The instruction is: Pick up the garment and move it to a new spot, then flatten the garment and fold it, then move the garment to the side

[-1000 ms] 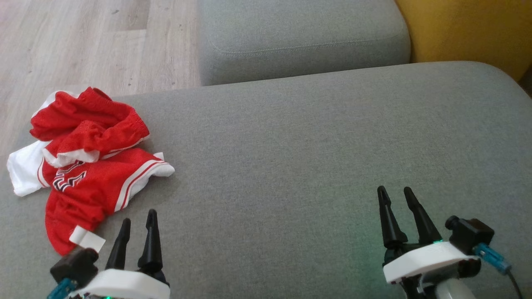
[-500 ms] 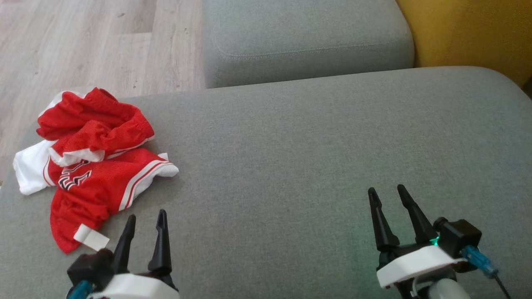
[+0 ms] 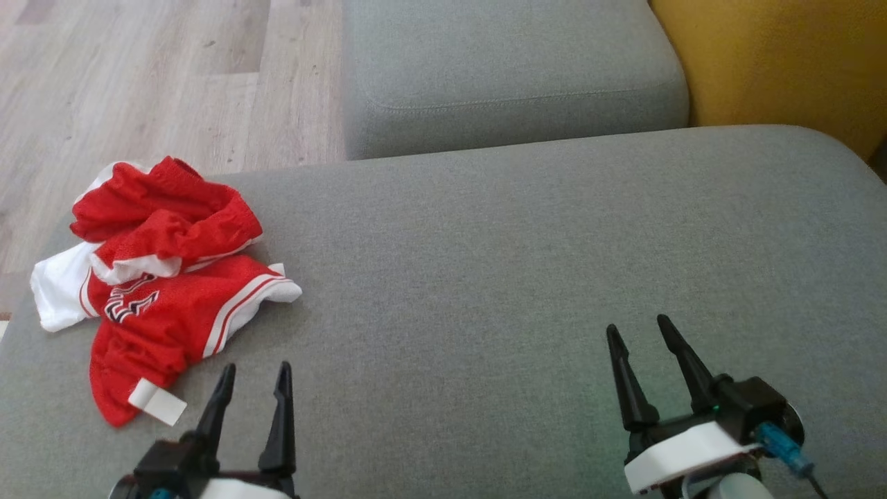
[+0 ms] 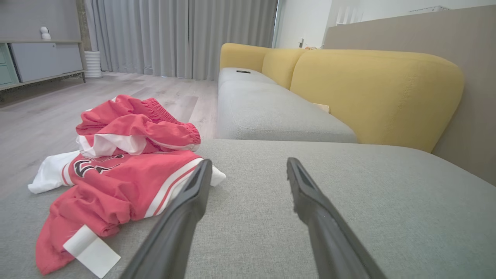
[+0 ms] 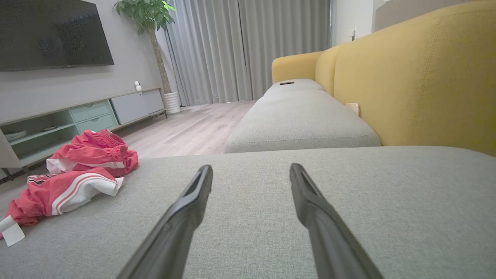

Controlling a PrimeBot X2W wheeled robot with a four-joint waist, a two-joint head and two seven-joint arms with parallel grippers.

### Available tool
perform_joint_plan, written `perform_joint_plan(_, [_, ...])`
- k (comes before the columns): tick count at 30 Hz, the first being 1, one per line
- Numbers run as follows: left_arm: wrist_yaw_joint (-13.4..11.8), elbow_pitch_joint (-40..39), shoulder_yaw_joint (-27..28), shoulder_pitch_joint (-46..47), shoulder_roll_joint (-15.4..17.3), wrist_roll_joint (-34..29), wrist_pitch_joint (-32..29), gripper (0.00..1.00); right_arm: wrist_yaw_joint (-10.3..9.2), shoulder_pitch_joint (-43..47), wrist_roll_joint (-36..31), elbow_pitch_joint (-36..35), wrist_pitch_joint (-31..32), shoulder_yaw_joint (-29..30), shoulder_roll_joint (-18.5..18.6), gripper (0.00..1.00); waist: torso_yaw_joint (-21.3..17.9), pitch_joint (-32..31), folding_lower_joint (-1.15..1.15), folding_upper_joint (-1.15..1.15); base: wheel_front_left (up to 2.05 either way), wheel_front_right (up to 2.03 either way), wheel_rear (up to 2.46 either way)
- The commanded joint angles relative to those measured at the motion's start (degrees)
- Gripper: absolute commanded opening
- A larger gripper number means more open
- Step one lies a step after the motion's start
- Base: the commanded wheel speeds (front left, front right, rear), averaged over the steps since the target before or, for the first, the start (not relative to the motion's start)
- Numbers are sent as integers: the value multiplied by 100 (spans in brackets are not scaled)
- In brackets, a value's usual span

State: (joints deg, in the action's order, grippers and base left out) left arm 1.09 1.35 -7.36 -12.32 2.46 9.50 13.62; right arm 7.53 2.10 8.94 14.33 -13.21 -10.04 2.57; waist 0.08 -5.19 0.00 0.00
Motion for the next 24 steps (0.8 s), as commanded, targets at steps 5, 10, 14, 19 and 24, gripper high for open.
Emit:
perform_joint_plan(5, [89,-254,123,84,42,-260,138,100,-4,-97,-420,-161,-179,-185,31,100,-20,-23,0,0,0,0,0])
perform_joint_plan(10, [148,-201,175,95,42,-157,138,100,-4,-88,-405,-114,-179,-141,31,100,-26,-6,0,0,0,0,0])
perform_joint_plan(14, [167,-166,198,105,42,-125,138,100,-4,-86,-410,-59,-179,-125,31,100,-28,2,0,0,0,0,0])
perform_joint_plan(19, [176,-131,218,115,42,-65,138,100,-4,-91,-410,-7,-179,-110,31,100,-27,1,0,0,0,0,0])
perform_joint_plan(24, [191,-103,231,119,42,-64,138,100,-4,-92,-419,34,-179,-112,31,100,-17,7,0,0,0,0,0])
